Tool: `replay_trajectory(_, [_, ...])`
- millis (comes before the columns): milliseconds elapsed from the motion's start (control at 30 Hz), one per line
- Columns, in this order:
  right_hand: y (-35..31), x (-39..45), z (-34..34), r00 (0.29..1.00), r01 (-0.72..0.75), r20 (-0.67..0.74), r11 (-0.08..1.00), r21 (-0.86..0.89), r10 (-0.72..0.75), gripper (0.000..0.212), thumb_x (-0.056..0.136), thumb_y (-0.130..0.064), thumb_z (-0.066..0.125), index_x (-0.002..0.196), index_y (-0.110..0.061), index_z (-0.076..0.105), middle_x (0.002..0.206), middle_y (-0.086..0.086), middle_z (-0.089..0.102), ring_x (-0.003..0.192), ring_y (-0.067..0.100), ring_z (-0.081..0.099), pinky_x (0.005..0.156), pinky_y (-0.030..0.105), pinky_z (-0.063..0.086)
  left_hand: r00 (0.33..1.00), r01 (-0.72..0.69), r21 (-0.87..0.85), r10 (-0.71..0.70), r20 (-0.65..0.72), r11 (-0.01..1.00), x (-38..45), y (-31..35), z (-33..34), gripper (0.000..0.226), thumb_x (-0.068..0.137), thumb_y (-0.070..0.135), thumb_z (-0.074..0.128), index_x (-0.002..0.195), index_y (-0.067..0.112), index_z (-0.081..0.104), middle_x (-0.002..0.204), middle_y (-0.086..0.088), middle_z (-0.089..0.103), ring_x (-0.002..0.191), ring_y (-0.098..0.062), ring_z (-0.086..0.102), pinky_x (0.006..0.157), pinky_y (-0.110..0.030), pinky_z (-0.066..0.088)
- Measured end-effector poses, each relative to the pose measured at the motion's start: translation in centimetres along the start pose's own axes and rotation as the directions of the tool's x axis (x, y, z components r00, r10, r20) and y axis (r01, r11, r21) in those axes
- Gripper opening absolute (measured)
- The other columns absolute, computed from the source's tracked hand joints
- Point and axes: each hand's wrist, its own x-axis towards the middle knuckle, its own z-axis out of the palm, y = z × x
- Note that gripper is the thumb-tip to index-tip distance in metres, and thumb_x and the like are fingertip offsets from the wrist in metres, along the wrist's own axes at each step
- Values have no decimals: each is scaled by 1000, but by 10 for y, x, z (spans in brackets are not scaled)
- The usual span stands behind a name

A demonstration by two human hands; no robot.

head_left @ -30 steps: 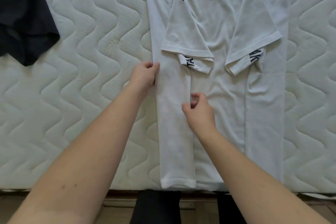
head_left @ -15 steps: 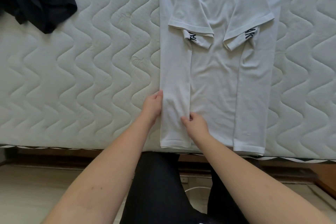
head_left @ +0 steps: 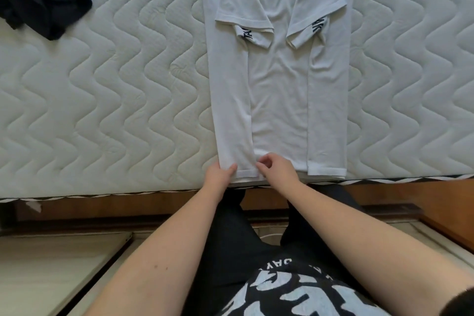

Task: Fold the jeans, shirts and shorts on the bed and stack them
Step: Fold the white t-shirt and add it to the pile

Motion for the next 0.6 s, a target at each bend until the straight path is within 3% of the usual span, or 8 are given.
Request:
replay_trajectory(100, [26, -8, -37, 977, 11, -212, 1000, 26, -5, 15, 93, -37, 61, 102, -26, 61, 87, -8, 60, 85, 17, 59, 68, 31, 44, 1000, 10, -22, -10, -14, 1000, -6, -12, 2, 42, 93, 21, 66, 132, 8, 56, 124, -13, 63, 109, -33, 61, 98, -49, 50])
replay_trajectory(167, [48, -9, -69, 897, -29, -442, 1000, 8, 30, 33, 90, -32, 64, 119, -19, 58, 108, 3, 59, 102, 25, 56, 88, 39, 46, 1000, 11, -82, -13, -24, 997, -11, -14, 1, 43, 94, 20, 66, 132, 6, 55, 123, -15, 64, 109, -34, 61, 99, -50, 50])
replay_trajectory(233, [71, -7, -98, 798, -197, -583, 980, -12, 153, 53, 84, -31, 68, 132, -16, 51, 128, 12, 52, 119, 33, 48, 101, 44, 38, 1000, -6, -116, 4, -18, 993, -16, -13, 0, 44, 94, 19, 66, 134, 5, 55, 124, -14, 64, 110, -33, 61, 100, -50, 50])
replay_trajectory(333, [97, -2, -121, 840, -378, -387, 922, 86, 380, 60, 80, -37, 73, 131, -12, 52, 132, 15, 54, 122, 36, 49, 105, 44, 39, 1000, -22, -183, 23, 5, 983, -26, -8, 0, 38, 95, 17, 64, 131, 8, 55, 124, -11, 63, 107, -28, 62, 98, -46, 51])
replay_trajectory(400, [105, -5, -122, 861, -439, -242, 894, 88, 446, 56, 80, -39, 72, 125, -10, 58, 127, 14, 60, 117, 36, 55, 101, 44, 44, 999, -37, -252, 44, 22, 967, -35, -5, 1, 29, 95, 12, 63, 123, 13, 56, 123, -11, 63, 98, -21, 64, 86, -38, 56])
replay_trajectory(467, [107, -9, -123, 875, -411, -235, 905, 105, 424, 45, 83, -32, 70, 118, -6, 61, 121, 17, 64, 111, 36, 59, 94, 39, 48, 997, -79, -269, 79, -12, 960, -42, -4, 1, 33, 94, 10, 64, 125, 14, 52, 124, -11, 62, 100, -20, 64, 82, -35, 56])
replay_trajectory(533, [105, -13, -127, 877, -367, -263, 914, 171, 402, 30, 85, -21, 67, 109, -4, 63, 114, 19, 67, 104, 36, 61, 82, 32, 46, 984, -165, -194, 149, -98, 967, -50, -1, -2, 52, 91, 11, 67, 135, 18, 41, 126, -8, 57, 110, -25, 61, 93, -41, 54])
replay_trajectory(600, [102, -23, -133, 866, -326, -302, 909, 260, 397, 38, 84, -13, 64, 120, -8, 54, 112, 18, 66, 101, 34, 61, 77, 32, 44, 961, -261, -117, 247, -125, 958, -59, 2, -8, 61, 89, 13, 67, 135, 34, 34, 127, -7, 55, 110, -23, 61, 96, -40, 52])
